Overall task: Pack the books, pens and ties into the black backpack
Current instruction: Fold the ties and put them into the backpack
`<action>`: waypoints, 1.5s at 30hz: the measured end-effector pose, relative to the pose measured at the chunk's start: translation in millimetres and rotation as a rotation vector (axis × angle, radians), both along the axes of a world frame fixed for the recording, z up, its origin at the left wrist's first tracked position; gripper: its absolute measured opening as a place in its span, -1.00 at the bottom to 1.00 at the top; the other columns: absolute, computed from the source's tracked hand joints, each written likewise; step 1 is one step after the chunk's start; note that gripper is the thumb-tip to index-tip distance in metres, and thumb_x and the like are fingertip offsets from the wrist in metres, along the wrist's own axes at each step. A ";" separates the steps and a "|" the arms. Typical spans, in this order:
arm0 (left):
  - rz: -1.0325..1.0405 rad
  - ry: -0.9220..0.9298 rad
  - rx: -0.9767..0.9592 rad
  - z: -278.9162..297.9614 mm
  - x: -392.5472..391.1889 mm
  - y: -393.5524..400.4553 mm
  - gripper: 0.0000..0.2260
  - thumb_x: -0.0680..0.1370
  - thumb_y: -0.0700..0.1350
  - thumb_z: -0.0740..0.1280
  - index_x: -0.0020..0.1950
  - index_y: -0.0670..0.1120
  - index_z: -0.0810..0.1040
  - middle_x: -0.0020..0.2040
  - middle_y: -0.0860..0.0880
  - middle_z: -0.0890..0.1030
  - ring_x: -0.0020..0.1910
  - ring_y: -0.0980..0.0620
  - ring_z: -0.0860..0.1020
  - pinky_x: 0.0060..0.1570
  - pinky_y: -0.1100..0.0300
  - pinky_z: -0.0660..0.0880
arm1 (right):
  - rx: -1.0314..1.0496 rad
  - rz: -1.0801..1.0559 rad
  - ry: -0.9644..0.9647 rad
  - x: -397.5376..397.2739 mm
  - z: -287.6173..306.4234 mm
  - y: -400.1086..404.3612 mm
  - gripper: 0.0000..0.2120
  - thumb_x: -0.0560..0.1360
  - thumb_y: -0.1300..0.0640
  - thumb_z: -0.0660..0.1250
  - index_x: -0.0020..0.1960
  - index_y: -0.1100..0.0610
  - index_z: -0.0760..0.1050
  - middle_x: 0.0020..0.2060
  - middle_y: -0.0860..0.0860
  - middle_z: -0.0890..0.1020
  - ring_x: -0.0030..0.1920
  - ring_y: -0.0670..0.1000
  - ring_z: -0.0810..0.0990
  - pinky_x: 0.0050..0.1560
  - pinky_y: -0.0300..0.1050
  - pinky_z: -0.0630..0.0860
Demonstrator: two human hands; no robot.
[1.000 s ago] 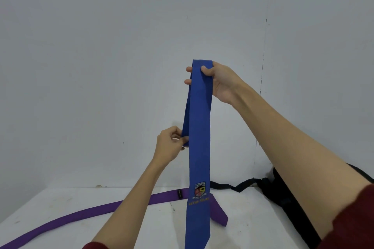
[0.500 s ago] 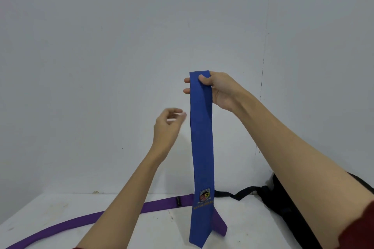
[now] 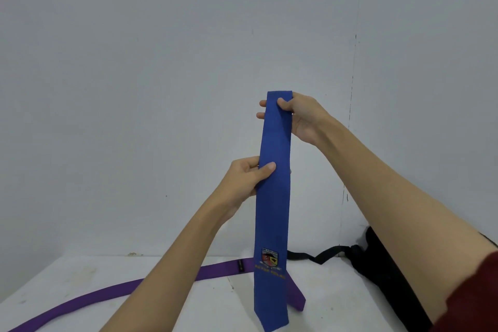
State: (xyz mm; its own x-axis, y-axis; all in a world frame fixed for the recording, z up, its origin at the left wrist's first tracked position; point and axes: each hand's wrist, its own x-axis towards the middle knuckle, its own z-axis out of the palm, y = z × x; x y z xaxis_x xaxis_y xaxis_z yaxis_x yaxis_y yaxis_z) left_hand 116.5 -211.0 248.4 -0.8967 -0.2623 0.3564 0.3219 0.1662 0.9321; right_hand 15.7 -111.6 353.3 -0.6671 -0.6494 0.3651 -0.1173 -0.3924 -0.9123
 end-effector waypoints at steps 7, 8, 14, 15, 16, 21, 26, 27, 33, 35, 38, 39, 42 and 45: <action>0.036 -0.105 -0.057 -0.1 4.4 -5.1 -0.80 0.54 -0.12 0.34 0.13 -0.14 0.60 0.02 -0.03 0.68 -0.04 0.05 0.64 -0.07 0.22 0.57 | 0.007 -0.047 -0.092 -16.3 -15.0 0.1 -0.76 0.61 0.32 0.09 0.24 0.32 0.38 0.05 0.15 0.63 -0.12 0.14 0.68 -0.26 -0.10 0.62; 0.045 -0.106 -0.058 0.5 4.2 -5.1 -0.81 0.54 -0.13 0.34 0.13 -0.15 0.60 0.02 -0.03 0.68 -0.04 0.04 0.64 -0.07 0.21 0.57 | 0.042 -0.071 -0.093 -19.1 -18.5 -0.6 -0.76 0.61 0.29 0.11 0.23 0.35 0.40 0.05 0.16 0.63 -0.09 0.14 0.67 -0.22 -0.09 0.62; 0.094 -0.116 -0.065 17.1 -5.7 -8.5 -0.83 0.55 -0.16 0.34 0.10 -0.18 0.61 -0.02 -0.07 0.67 -0.08 0.03 0.63 -0.10 0.21 0.57 | 0.703 -0.231 0.220 -24.9 -56.8 8.0 -0.59 0.64 -0.01 0.09 -0.03 0.29 0.54 -0.25 0.16 0.67 -0.28 0.14 0.66 -0.21 -0.05 0.59; 0.110 -0.124 -0.052 20.1 -8.9 -10.3 -0.82 0.55 -0.18 0.33 0.11 -0.20 0.60 -0.01 -0.09 0.67 -0.09 0.02 0.63 -0.11 0.20 0.57 | 0.776 -0.233 0.256 -26.0 -64.5 9.6 -0.57 0.64 -0.01 0.08 0.00 0.32 0.55 -0.22 0.17 0.69 -0.24 0.17 0.68 -0.15 -0.04 0.59; 0.126 -0.135 -0.039 22.9 -12.1 -11.7 -0.82 0.55 -0.19 0.33 0.11 -0.22 0.60 -0.01 -0.11 0.66 -0.10 0.01 0.62 -0.12 0.21 0.57 | 0.816 -0.238 0.275 -27.7 -71.3 10.6 -0.58 0.63 0.01 0.10 0.02 0.33 0.56 -0.20 0.17 0.70 -0.21 0.17 0.69 -0.11 -0.04 0.57; 0.164 -0.147 -0.013 29.2 -20.4 -13.8 -0.91 0.54 -0.21 0.34 0.01 -0.19 0.60 -0.11 -0.07 0.66 -0.18 0.05 0.61 -0.23 0.27 0.56 | 0.660 -0.200 0.347 -30.2 -87.7 13.8 -0.74 0.52 0.30 0.15 0.08 0.10 0.54 -0.03 0.07 0.67 -0.10 0.04 0.65 -0.04 -0.08 0.54; 0.169 -0.151 -0.050 30.8 -22.8 -14.3 -0.88 0.54 -0.20 0.34 0.05 -0.18 0.60 -0.04 -0.10 0.66 -0.12 0.00 0.62 -0.11 0.18 0.59 | 0.470 -0.084 0.394 -25.2 -83.1 16.8 -0.61 0.49 0.28 0.30 0.25 -0.03 0.50 0.14 -0.05 0.61 0.11 -0.01 0.58 0.13 -0.01 0.47; 0.169 -0.150 -0.053 31.5 -22.3 -14.8 -0.86 0.54 -0.19 0.34 0.08 -0.18 0.60 -0.02 -0.11 0.66 -0.10 -0.01 0.62 -0.10 0.17 0.59 | 0.458 -0.083 0.408 -23.3 -81.4 16.4 -0.63 0.49 0.26 0.31 0.25 -0.03 0.51 0.13 -0.05 0.62 0.12 -0.01 0.57 0.12 -0.02 0.47; 0.155 -0.141 -0.069 36.9 -17.3 -19.0 -0.81 0.54 -0.19 0.35 0.12 -0.21 0.59 0.01 -0.12 0.66 -0.05 -0.03 0.63 -0.13 0.21 0.59 | 0.410 -0.173 0.410 -18.3 -77.6 12.1 -0.78 0.50 0.29 0.30 0.03 0.04 0.62 -0.10 0.03 0.68 -0.08 -0.04 0.59 -0.05 -0.15 0.46; 0.143 -0.136 -0.060 35.7 -16.6 -18.9 -0.79 0.53 -0.19 0.36 0.14 -0.22 0.59 0.02 -0.12 0.67 -0.04 -0.04 0.64 -0.14 0.22 0.59 | 0.384 -0.219 0.404 -16.8 -75.8 10.2 -0.81 0.50 0.28 0.31 -0.05 0.05 0.63 -0.21 -0.02 0.66 -0.18 -0.08 0.60 -0.11 -0.18 0.45; 0.135 -0.126 -0.030 32.5 -16.0 -18.1 -0.78 0.53 -0.19 0.36 0.15 -0.23 0.58 0.03 -0.14 0.67 -0.01 -0.05 0.64 -0.13 0.21 0.59 | 0.356 -0.257 0.410 -15.2 -73.4 8.6 -0.80 0.49 0.28 0.31 -0.12 0.02 0.62 -0.26 -0.05 0.65 -0.26 -0.12 0.59 -0.13 -0.19 0.45; 0.134 -0.125 -0.026 31.1 -15.7 -17.9 -0.78 0.53 -0.19 0.36 0.15 -0.23 0.58 0.04 -0.14 0.66 -0.01 -0.06 0.63 -0.13 0.22 0.59 | 0.351 -0.256 0.413 -14.3 -72.7 9.0 -0.80 0.48 0.29 0.32 -0.11 0.02 0.63 -0.25 -0.04 0.65 -0.26 -0.12 0.59 -0.14 -0.20 0.45; 0.134 -0.127 -0.027 27.4 -17.0 -17.0 -0.77 0.53 -0.19 0.36 0.16 -0.23 0.58 0.05 -0.14 0.66 0.05 -0.08 0.63 -0.12 0.21 0.59 | 0.354 -0.258 0.430 -12.6 -71.5 9.9 -0.81 0.46 0.33 0.33 -0.09 0.07 0.63 -0.23 -0.05 0.66 -0.26 -0.16 0.56 -0.20 -0.29 0.45; 0.149 -0.125 -0.034 25.0 -18.5 -16.4 -0.75 0.53 -0.17 0.36 0.19 -0.22 0.56 0.06 -0.14 0.66 0.06 -0.09 0.62 -0.06 0.16 0.60 | 0.340 -0.284 0.438 -11.2 -70.2 10.2 -0.83 0.47 0.34 0.32 -0.09 0.13 0.63 -0.28 -0.08 0.64 -0.35 -0.21 0.56 -0.35 -0.45 0.42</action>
State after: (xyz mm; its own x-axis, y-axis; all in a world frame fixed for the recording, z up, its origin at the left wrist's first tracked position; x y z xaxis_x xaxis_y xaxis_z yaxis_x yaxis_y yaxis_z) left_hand 97.9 -227.3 273.4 -0.8866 -0.3850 0.2562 0.1738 0.2359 0.9561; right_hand 4.5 -101.5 283.1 -0.6660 -0.5966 0.4477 -0.5657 0.0128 -0.8245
